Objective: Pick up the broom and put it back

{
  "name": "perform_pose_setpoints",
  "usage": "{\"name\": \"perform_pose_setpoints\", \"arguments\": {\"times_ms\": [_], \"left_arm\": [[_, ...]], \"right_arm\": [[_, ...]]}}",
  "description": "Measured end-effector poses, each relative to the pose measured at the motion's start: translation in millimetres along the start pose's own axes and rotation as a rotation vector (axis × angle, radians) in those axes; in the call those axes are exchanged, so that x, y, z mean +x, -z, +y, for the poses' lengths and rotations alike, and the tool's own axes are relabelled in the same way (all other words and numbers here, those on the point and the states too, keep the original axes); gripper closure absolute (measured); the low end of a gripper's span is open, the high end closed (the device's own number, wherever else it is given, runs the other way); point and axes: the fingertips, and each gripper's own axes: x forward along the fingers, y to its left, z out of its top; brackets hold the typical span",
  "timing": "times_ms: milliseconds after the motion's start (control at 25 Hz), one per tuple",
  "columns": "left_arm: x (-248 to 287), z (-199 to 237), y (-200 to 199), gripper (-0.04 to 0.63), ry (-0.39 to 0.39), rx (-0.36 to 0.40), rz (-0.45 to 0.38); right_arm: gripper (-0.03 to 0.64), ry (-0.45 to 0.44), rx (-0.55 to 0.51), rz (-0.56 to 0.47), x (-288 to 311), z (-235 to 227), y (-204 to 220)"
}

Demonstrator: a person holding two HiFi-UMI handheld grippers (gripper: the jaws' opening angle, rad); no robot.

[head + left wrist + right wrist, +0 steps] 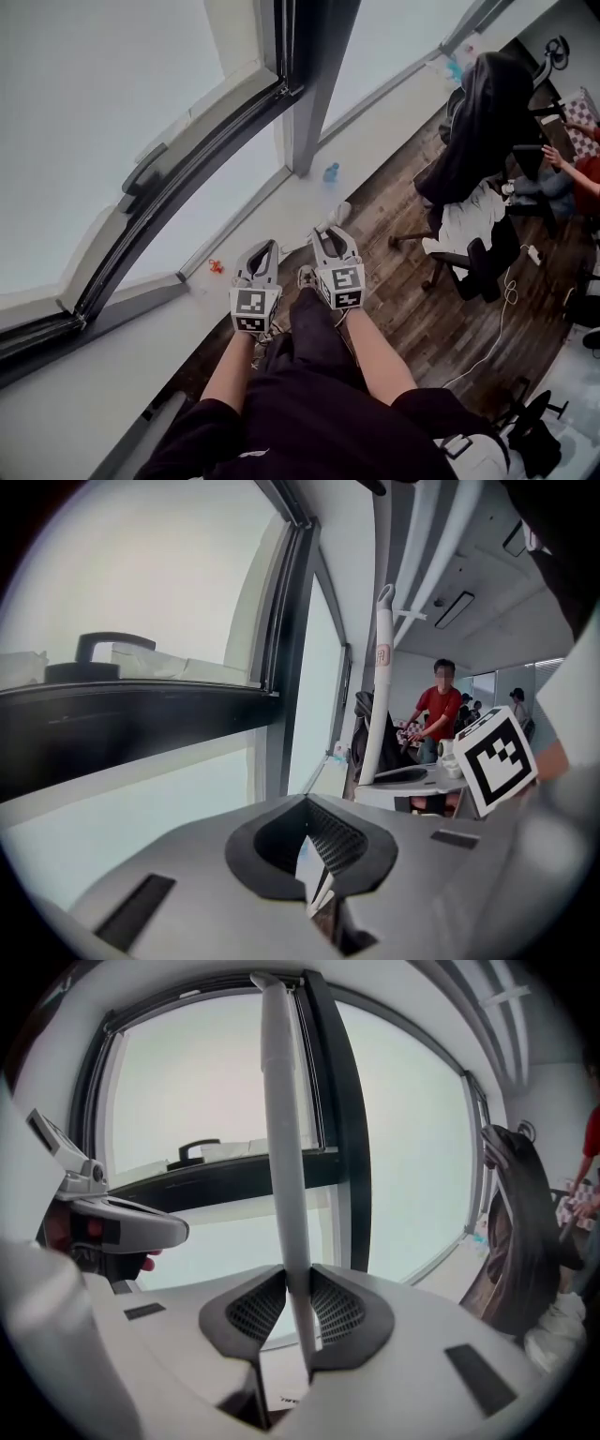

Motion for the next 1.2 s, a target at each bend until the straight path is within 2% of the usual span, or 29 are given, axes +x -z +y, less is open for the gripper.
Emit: {"name": "perform_pose_setpoints", "arguments": {"times_ms": [400,840,1200], "left_arm": [[61.8,25.4,0.0,0.595,-0.039,-0.002,0.055],[88.3,43.6,0.3,0.595,-0.102,-0.046,0.077],[104.0,50.7,-12.8,0.595,-0.144,-0.062,0.078]], "right_arm": [[0.523,-0.050,0.009,0.062,91.5,-42.1,11.9],[0.523,-0.116,-0.019,0.117,157.6,-60.4,4.6],[0.523,-0.133,-0.036,0.087,209.6,-73.2,-13.7]]}}
